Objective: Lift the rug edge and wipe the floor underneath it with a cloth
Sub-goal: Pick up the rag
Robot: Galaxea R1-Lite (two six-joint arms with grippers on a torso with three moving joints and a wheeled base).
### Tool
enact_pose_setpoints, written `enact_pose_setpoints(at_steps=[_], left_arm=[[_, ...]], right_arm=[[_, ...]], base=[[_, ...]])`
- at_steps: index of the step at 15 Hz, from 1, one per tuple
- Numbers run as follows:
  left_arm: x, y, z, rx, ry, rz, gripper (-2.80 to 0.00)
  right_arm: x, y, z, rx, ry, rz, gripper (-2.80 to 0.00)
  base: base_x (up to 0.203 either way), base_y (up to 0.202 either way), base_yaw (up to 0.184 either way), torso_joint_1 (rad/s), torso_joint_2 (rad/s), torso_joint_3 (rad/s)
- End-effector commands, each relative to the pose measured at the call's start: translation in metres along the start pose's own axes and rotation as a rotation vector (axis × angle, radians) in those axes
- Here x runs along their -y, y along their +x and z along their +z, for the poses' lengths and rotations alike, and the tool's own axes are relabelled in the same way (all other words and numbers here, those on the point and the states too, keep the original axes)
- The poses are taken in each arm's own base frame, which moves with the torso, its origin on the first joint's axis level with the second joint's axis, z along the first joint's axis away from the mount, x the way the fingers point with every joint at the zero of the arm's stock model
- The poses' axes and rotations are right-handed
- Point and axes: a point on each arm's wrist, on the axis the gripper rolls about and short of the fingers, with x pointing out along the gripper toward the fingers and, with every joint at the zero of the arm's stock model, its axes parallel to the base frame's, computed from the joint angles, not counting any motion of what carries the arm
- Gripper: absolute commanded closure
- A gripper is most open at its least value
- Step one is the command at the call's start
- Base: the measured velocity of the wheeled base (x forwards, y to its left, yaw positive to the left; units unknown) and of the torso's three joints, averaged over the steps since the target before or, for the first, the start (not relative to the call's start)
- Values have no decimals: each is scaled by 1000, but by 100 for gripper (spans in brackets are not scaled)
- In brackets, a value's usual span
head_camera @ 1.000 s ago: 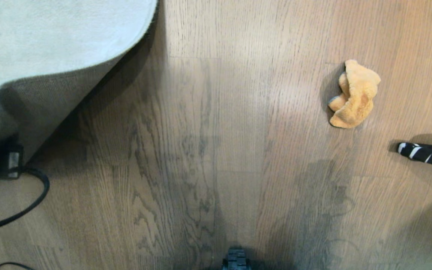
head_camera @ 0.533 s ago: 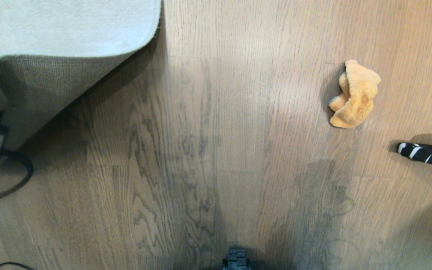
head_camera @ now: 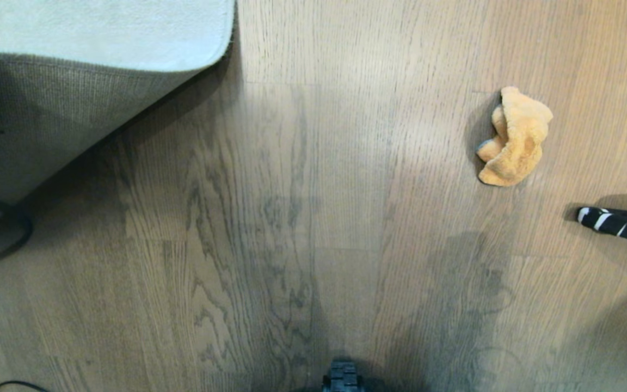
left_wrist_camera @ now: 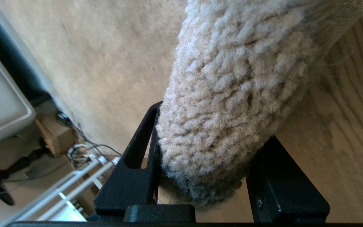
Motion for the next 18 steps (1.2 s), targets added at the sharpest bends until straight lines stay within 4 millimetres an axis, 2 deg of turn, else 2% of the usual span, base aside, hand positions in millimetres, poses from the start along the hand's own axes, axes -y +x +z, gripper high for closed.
enact_pose_setpoints(at_steps=[1, 10, 18], left_arm=[[-5, 0, 4, 20, 32, 28, 0], [-40, 1, 36, 68, 146, 128, 0], [-57, -1, 45, 101, 147, 221, 0]], right_arm=[[0, 0, 0, 0, 0, 0, 0], [0, 0, 0, 0, 0, 0, 0], [0, 0, 0, 0, 0, 0, 0]], base=[[0, 0, 0, 0, 0, 0], [0, 0, 0, 0, 0, 0], [0, 0, 0, 0, 0, 0]])
